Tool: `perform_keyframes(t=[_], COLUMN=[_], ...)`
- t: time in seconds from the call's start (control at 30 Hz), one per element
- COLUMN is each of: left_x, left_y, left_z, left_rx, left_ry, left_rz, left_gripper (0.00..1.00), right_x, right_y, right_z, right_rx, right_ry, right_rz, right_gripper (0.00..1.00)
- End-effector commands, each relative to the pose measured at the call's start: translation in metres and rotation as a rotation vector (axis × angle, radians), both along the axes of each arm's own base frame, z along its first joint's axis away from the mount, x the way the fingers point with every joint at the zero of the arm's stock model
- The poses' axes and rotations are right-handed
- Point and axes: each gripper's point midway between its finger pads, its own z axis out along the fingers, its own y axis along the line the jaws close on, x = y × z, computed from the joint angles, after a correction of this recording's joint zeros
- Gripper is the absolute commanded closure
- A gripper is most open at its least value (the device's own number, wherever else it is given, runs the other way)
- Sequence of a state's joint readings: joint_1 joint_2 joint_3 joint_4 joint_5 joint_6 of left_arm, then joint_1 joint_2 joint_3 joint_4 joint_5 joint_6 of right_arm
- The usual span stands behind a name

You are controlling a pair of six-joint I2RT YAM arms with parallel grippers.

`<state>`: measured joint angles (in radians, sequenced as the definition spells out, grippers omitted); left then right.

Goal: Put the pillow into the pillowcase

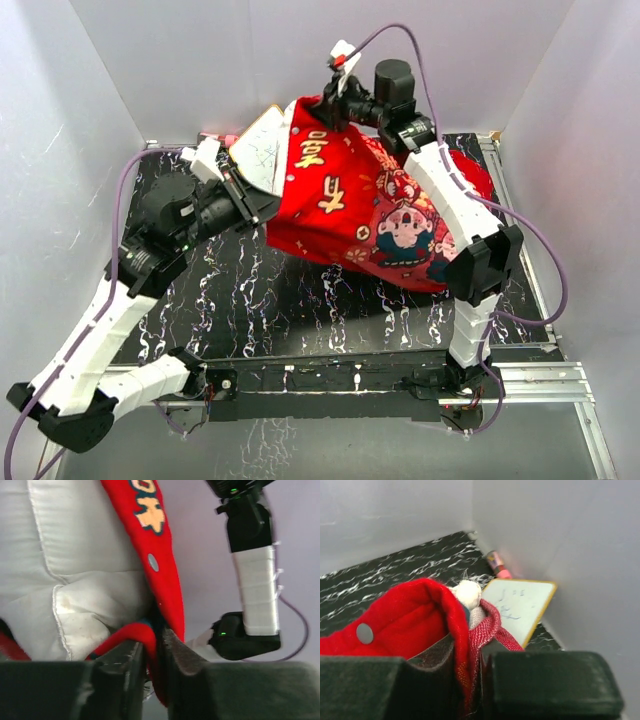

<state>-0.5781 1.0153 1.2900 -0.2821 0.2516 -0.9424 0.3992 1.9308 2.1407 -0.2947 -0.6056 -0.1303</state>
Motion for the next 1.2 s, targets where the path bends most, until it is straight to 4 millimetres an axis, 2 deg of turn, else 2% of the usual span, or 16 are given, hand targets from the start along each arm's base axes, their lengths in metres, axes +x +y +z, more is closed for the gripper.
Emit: perform_keyframes(t=[0.0,0.07,0.13,0.2,0.33,0.37,0.47,0.53,0.6,0.7,0.8,0.87,0.93,1.03,1.17], left_x=[-0.008,-0.011,-0.013,-0.014,-0.013,-0.012,-0.007,-0.002,0.005,0.016,0.024,0.024,0.023,0.021,0.022], left_y=[0.048,0.066,0.083,0.098,0.114,0.117,0.124,0.123,0.114,0.092,0.071,0.059,0.048,0.038,0.037], left_z=[-0.043,-0.054,-0.054,-0.050,-0.030,-0.025,-0.010,0.000,0.007,0.007,-0.011,-0.025,-0.032,-0.014,0.030], left_rx=[0.198,0.294,0.383,0.451,0.500,0.501,0.489,0.452,0.396,0.343,0.370,0.382,0.367,0.300,0.217], left_ry=[0.106,0.135,0.134,0.121,0.048,0.027,-0.035,-0.079,-0.116,-0.136,-0.079,-0.028,-0.002,-0.047,-0.147], left_rz=[0.179,0.231,0.277,0.314,0.367,0.379,0.428,0.449,0.442,0.386,0.303,0.242,0.192,0.152,0.174], left_gripper=[0.77,0.63,0.50,0.41,0.24,0.20,0.08,0.03,0.03,0.03,0.03,0.03,0.03,0.03,0.03], right_x=[-0.033,-0.047,-0.065,-0.087,-0.115,-0.119,-0.121,-0.116,-0.105,-0.102,-0.105,-0.109,-0.113,-0.116,-0.118], right_y=[0.002,0.004,0.004,0.000,-0.019,-0.028,-0.065,-0.102,-0.136,-0.170,-0.193,-0.206,-0.215,-0.226,-0.235], right_z=[0.025,0.011,-0.003,-0.006,-0.010,-0.007,-0.004,0.000,-0.010,-0.030,-0.043,-0.041,-0.034,-0.021,0.001], right_rx=[-0.011,-0.026,-0.044,-0.057,-0.072,-0.068,-0.017,0.065,0.126,0.130,0.092,0.086,0.100,0.137,0.170], right_ry=[-0.096,-0.060,-0.023,-0.007,0.009,0.010,0.081,0.180,0.304,0.441,0.489,0.480,0.470,0.468,0.453], right_rz=[0.064,0.113,0.166,0.213,0.209,0.195,0.117,0.020,-0.123,-0.300,-0.445,-0.502,-0.551,-0.628,-0.685], right_gripper=[0.86,0.81,0.69,0.48,0.06,0.02,0.01,0.01,0.01,0.01,0.01,0.01,0.01,0.01,0.01])
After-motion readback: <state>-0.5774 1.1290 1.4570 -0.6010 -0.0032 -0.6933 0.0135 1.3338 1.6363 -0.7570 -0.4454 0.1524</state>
